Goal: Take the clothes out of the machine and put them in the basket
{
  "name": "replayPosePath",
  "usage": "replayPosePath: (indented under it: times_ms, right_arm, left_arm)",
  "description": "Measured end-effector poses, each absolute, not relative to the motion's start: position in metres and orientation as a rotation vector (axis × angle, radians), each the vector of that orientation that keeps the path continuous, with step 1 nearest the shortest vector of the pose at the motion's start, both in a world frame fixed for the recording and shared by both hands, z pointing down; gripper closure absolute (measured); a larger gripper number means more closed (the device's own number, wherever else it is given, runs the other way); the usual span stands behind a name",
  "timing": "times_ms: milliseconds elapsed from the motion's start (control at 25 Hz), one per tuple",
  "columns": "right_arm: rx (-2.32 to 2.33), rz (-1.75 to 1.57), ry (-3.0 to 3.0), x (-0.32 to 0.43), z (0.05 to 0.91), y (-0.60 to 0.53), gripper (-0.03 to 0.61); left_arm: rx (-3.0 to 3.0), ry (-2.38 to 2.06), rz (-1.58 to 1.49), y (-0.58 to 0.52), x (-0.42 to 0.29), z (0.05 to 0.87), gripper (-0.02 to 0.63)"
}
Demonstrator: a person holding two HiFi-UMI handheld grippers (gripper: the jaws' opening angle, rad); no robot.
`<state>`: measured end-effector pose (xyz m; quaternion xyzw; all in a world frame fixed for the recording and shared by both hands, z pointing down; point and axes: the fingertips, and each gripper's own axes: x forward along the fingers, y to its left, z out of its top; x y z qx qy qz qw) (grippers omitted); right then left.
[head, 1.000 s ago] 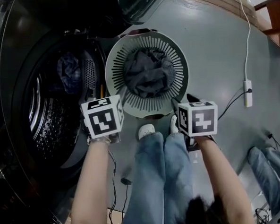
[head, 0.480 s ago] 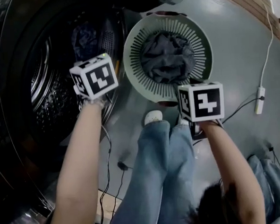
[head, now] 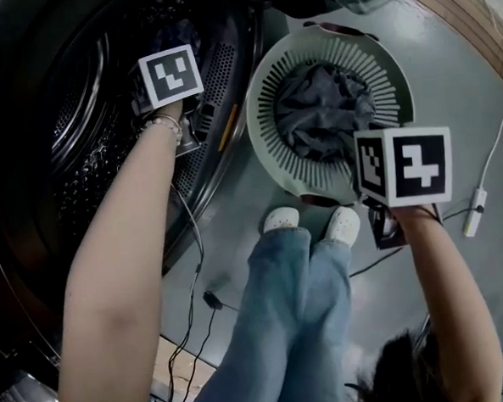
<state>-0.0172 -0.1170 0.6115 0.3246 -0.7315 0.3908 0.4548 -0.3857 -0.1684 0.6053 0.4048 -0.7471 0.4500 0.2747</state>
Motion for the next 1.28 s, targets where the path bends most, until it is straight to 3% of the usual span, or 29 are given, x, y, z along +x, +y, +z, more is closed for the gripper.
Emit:
replayPosePath:
  times_ms: [560, 680, 720, 760, 800, 1280]
  right_arm:
    - [0.708, 0.886, -1.861, -0.042, 0.671, -0.116, 0.357]
    - [0.691, 0.877, -1.862, -0.041, 0.685, -0.115, 0.370]
    - [0.689, 0.879, -1.856, -0.041, 0.688, -0.114, 0.372]
    - [0.692, 0.885, -1.850, -0.040, 0.690, -0.113, 0.373]
    - [0.699, 0.894, -1.848, -0.039, 0.690, -0.113, 0.374]
    - [0.805, 0.949, -1.856, -0.015, 0.629, -0.094, 0.419]
  left_arm:
    - [1.249, -1.690, 1.456, -0.204, -0.417, 0.690, 0.133]
    - [1.240, -1.621, 1.479, -0.200, -0.414, 0.698, 0.209]
    - [1.240, -1.616, 1.507, -0.200, -0.414, 0.698, 0.285]
    - [1.237, -1.618, 1.527, -0.200, -0.414, 0.697, 0.481]
    - [1.234, -1.620, 1.528, -0.199, -0.413, 0.695, 0.510]
    - [1.137, -1.765, 1.611, -0.158, -0.389, 0.633, 0.534]
